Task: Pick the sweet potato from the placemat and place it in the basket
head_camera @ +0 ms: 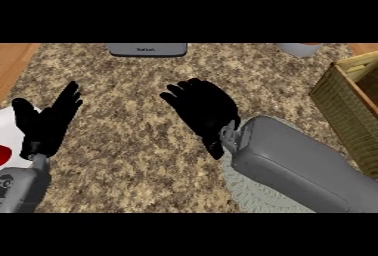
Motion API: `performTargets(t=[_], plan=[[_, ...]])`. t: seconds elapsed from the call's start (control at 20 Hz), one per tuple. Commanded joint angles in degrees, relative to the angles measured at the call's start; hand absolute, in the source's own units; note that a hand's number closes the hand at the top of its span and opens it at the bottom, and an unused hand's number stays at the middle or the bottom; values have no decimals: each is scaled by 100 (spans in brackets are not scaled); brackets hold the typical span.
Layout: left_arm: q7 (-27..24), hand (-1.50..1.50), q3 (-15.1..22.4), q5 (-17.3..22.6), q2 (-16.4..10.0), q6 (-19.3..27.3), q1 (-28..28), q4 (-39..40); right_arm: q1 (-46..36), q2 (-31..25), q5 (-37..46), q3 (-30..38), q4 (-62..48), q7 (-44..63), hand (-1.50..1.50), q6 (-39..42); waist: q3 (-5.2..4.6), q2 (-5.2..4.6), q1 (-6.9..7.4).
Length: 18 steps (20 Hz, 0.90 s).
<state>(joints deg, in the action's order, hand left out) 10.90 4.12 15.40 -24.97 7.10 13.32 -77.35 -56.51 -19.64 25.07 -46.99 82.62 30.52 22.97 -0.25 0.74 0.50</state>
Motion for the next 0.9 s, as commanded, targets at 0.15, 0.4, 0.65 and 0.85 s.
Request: performTargets(t=[0.15,0.4,0.65,0.85], plan=[[-183,0,-144,29,4,-141,-59,166,-1358,425,-404,610,-516,1621,-150,1930,10,-48,-30],[85,0,-71,-27,131,15,8,-97,-1457,484,-1335,1127,-1067,1921,-150,3104,17,-46,-61],[-396,0,-303,-19,19,-276,-336,158,-1304,52,-2100,1883,-463,2284,-150,3737,19,-24,-143],[-72,0,-362,-50,-30,-279,-177,-50,-784,-253,-2276,2222,-23,2175,-150,3604,23,-38,-116]])
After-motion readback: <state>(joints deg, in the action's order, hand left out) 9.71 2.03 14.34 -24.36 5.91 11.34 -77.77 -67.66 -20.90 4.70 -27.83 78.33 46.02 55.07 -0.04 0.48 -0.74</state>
